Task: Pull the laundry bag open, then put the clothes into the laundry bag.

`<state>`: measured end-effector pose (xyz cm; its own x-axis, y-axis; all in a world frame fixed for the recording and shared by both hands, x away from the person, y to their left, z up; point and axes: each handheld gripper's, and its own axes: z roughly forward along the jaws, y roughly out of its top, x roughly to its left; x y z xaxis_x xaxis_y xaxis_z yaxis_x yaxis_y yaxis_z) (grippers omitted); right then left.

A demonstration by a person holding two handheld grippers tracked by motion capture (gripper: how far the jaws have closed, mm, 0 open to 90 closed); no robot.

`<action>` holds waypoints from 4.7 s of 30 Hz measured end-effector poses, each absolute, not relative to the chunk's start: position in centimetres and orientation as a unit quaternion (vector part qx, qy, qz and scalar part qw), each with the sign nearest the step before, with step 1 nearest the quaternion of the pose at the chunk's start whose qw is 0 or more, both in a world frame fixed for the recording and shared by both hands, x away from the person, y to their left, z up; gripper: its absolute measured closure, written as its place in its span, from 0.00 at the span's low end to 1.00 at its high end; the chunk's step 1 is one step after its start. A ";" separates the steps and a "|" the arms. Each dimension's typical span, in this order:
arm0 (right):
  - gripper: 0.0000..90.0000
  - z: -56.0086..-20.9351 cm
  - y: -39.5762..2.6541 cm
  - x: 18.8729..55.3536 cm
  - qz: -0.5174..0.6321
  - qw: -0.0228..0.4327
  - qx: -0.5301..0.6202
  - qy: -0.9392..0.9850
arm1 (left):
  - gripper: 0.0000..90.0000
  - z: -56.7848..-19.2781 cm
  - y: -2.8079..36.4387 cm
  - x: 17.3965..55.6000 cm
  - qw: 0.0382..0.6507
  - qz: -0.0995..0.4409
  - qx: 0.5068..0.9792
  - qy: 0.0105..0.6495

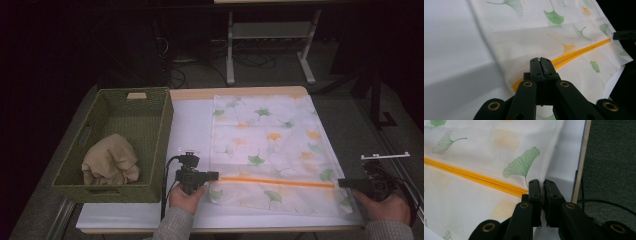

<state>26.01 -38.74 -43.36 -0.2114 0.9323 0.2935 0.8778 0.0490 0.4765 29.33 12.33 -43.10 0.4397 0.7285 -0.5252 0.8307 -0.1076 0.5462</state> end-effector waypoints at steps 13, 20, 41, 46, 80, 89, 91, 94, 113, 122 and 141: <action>0.93 -43.2 -38.6 26.1 0.280 0.061 0.621 0.729 | 1.00 -42.7 13.5 28.5 0.395 -0.042 0.756 0.520; 0.94 -42.8 -38.2 26.1 0.277 0.070 0.611 0.738 | 1.00 -42.6 13.7 28.4 0.385 -0.032 0.756 0.529; 0.90 -42.5 -38.0 25.7 0.325 0.064 0.599 0.729 | 0.97 -43.2 14.5 27.3 0.382 -0.023 0.755 0.533; 0.87 -42.2 -37.9 25.4 0.329 0.072 0.596 0.729 | 0.90 -43.0 14.9 27.0 0.385 -0.018 0.749 0.540; 0.69 -39.6 -32.2 26.1 0.359 0.073 0.518 0.773 | 0.68 -41.1 15.2 27.2 0.403 -0.005 0.749 0.525; 0.56 -39.3 -29.5 26.4 0.363 0.075 0.483 0.794 | 0.60 -40.4 14.8 27.2 0.411 -0.005 0.753 0.514; 0.56 -39.4 -29.1 26.3 0.365 0.082 0.468 0.801 | 0.58 -40.4 14.8 27.3 0.411 -0.011 0.754 0.512; 0.53 -39.5 -28.4 26.4 0.363 0.088 0.455 0.808 | 0.57 -40.3 14.7 27.2 0.412 -0.014 0.756 0.509; 0.48 -40.1 -25.2 27.7 0.368 0.101 0.375 0.845 | 0.47 -38.6 14.5 28.2 0.425 -0.027 0.765 0.484; 0.44 -40.3 -23.9 28.0 0.369 0.112 0.321 0.865 | 0.39 -37.3 14.5 28.5 0.423 -0.039 0.774 0.469; 0.42 -41.0 -23.3 29.3 0.357 0.097 0.313 0.875 | 0.29 -33.1 19.2 30.9 0.422 -0.093 0.775 0.461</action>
<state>29.28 -23.32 -41.02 -0.7852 0.6168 0.0550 0.4788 0.5483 0.6857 30.91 19.15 -33.08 0.5568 0.6363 -0.5339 0.7937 -0.2179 0.5680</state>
